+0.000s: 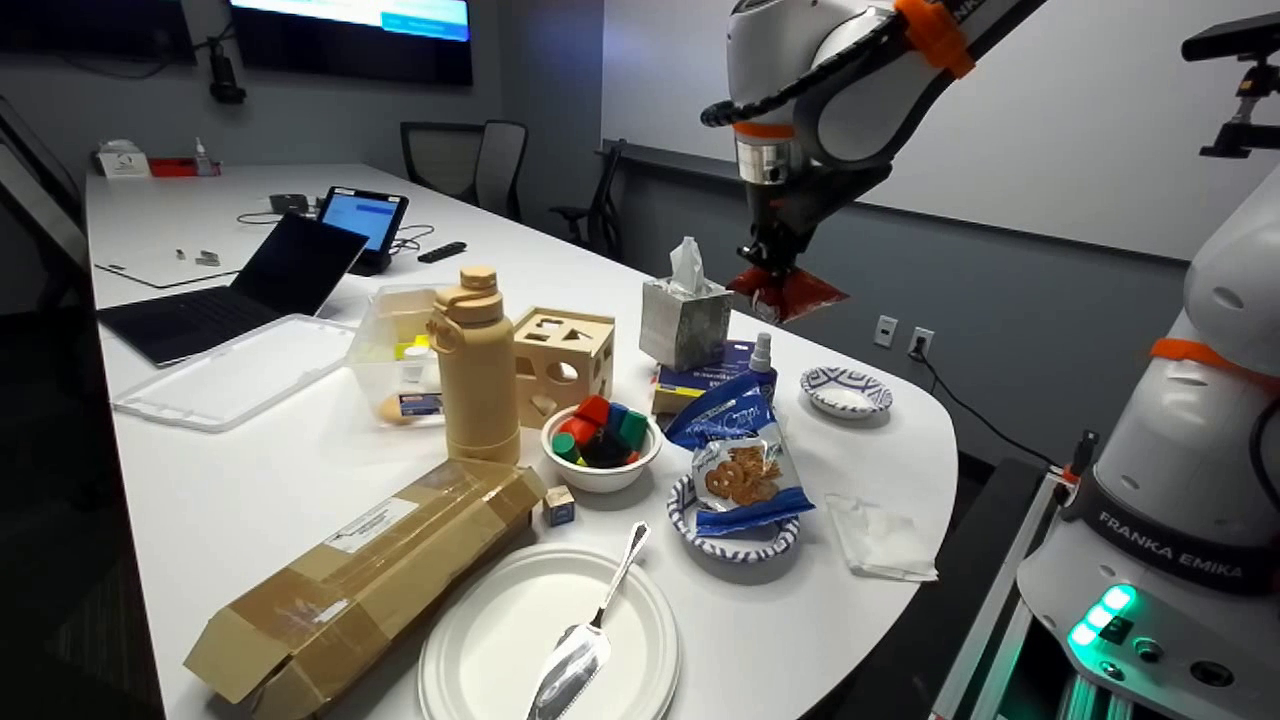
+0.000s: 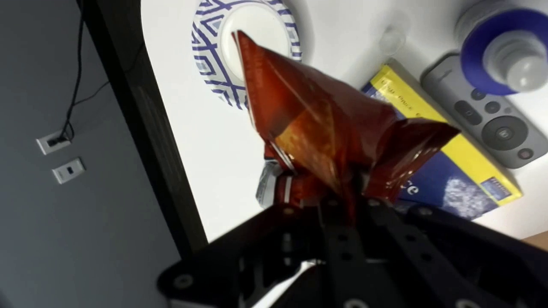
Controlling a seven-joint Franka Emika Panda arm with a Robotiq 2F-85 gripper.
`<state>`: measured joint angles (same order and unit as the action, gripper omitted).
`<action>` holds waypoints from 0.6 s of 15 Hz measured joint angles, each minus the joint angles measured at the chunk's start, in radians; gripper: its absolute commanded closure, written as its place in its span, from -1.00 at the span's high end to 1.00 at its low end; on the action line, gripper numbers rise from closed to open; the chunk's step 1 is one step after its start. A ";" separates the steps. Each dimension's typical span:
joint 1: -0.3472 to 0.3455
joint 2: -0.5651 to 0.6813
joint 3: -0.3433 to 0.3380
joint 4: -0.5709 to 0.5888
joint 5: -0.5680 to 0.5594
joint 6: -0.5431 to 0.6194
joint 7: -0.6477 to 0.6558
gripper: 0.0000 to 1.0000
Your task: Remove the lid from the white and blue bottle, move the white and blue packet to the bowl on the left then place the red packet in the bowl on the right.
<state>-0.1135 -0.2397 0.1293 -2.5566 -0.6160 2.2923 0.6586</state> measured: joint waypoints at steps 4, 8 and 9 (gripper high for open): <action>-0.034 0.132 -0.047 0.081 -0.035 -0.006 0.149 -0.99; -0.036 0.245 -0.137 0.137 -0.033 -0.006 0.238 -0.99; -0.037 0.269 -0.160 0.148 -0.033 -0.006 0.260 -0.99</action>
<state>-0.1504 0.0294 -0.0303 -2.4086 -0.6491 2.2862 0.9182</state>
